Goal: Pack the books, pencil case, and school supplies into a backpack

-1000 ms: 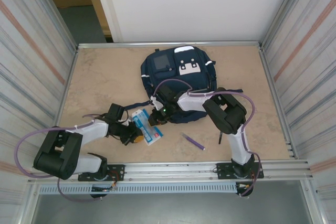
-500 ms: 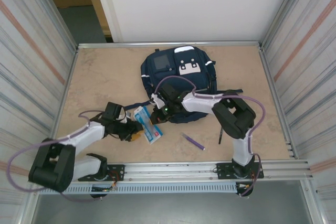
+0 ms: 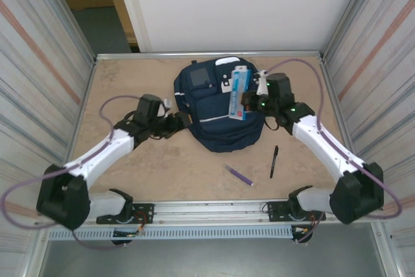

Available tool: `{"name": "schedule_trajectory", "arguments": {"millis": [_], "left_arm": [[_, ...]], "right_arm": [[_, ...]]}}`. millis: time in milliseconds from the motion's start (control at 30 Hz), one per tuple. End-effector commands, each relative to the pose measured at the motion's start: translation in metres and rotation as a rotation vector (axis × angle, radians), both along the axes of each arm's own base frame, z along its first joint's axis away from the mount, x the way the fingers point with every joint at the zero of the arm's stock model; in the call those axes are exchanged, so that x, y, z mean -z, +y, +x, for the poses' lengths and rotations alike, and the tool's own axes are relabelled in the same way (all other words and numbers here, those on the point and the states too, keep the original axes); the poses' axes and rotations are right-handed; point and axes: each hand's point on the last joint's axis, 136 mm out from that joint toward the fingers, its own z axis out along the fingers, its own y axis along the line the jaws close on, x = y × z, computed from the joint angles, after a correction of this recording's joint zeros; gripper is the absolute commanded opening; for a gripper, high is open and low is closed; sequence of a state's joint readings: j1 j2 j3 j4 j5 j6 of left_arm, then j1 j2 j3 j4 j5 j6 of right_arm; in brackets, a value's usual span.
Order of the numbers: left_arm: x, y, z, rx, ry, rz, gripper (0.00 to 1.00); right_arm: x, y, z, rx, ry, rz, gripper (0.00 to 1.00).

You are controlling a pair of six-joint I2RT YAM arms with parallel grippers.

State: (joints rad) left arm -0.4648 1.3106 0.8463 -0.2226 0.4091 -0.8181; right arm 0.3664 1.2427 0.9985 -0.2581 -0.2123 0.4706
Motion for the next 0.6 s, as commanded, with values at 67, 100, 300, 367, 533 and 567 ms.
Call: {"name": "schedule_trajectory", "arguments": {"millis": [67,100,300,367,533,567], "left_arm": [[0.009,-0.032,0.04,0.004,0.011,0.016,0.63],[0.017,-0.035,0.046,0.001,0.023,0.027,0.62],[0.054,-0.051,0.082,0.04,0.064,0.098,0.59],[0.066,-0.064,0.084,0.07,0.124,0.072,0.58],[0.063,-0.081,0.087,0.106,0.124,0.027,0.26],[0.054,-0.08,0.088,0.099,0.104,0.024,0.19]], "right_arm": [[0.006,-0.057,-0.008,0.201,-0.001,-0.019,0.0],[0.008,-0.063,-0.011,0.217,0.001,-0.016,0.0],[0.017,-0.078,-0.025,0.246,0.007,-0.037,0.0],[0.017,-0.081,-0.027,0.246,0.016,-0.03,0.0],[0.021,-0.078,-0.03,0.228,0.029,-0.018,0.0],[0.027,-0.075,-0.032,0.218,0.054,-0.01,0.0]]}}
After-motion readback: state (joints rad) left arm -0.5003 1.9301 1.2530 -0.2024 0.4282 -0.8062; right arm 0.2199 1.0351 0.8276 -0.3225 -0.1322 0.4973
